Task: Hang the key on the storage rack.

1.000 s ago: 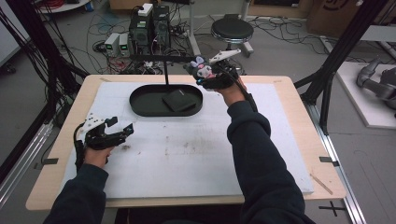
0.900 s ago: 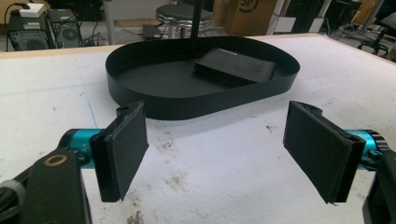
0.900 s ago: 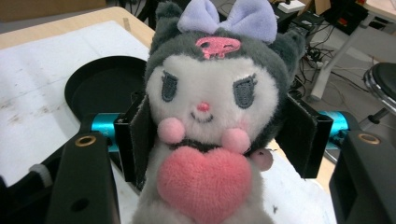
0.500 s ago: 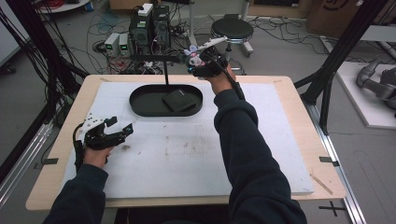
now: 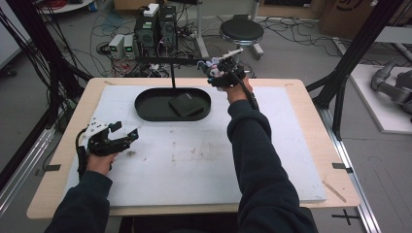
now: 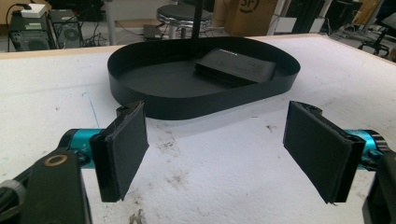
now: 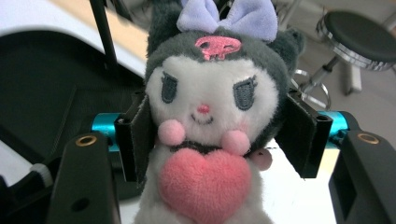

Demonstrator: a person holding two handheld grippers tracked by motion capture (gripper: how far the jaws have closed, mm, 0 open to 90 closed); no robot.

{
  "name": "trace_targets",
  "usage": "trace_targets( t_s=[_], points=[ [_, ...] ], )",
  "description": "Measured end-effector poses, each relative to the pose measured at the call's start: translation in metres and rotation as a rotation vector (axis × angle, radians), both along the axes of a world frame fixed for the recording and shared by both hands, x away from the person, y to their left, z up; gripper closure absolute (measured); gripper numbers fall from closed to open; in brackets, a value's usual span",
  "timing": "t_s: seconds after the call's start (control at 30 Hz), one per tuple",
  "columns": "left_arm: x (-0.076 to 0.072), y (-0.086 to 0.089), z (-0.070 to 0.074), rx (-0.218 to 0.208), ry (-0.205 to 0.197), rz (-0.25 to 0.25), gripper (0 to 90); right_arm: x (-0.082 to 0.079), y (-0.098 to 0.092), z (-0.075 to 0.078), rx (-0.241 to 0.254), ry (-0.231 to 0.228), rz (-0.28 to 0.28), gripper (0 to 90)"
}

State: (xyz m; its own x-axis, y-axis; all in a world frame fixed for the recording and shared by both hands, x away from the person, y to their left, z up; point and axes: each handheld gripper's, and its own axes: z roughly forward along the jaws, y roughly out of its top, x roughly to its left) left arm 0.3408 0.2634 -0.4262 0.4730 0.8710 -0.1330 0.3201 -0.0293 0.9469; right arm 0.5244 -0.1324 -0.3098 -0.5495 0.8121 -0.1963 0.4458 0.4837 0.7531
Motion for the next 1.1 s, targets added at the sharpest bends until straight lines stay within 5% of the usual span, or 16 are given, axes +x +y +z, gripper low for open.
trace_targets(
  t_s=[0.23, 0.47, 0.6, 0.8, 1.1],
  points=[
    [0.0, 0.0, 0.0, -0.001, 0.001, -0.001, 21.9, 0.006, 0.02, -0.028, -0.046, 0.055, 0.017, 35.8],
    [0.0, 0.001, 0.0, 0.002, 0.003, -0.002, 21.9, 0.011, 0.029, -0.042, 0.015, 0.06, -0.01, 30.6],
    [0.0, 0.0, -0.001, 0.0, 0.004, 0.0, 21.9, 0.011, 0.025, -0.041, 0.04, 0.056, -0.011, 20.1],
    [0.0, 0.0, -0.001, 0.0, 0.003, 0.0, 21.9, -0.001, 0.012, -0.03, 0.071, 0.032, 0.08, 20.1],
    [0.002, -0.001, -0.002, 0.0, 0.006, -0.001, 21.9, -0.041, -0.028, -0.016, 0.127, 0.007, 0.195, 20.2]
  ],
)
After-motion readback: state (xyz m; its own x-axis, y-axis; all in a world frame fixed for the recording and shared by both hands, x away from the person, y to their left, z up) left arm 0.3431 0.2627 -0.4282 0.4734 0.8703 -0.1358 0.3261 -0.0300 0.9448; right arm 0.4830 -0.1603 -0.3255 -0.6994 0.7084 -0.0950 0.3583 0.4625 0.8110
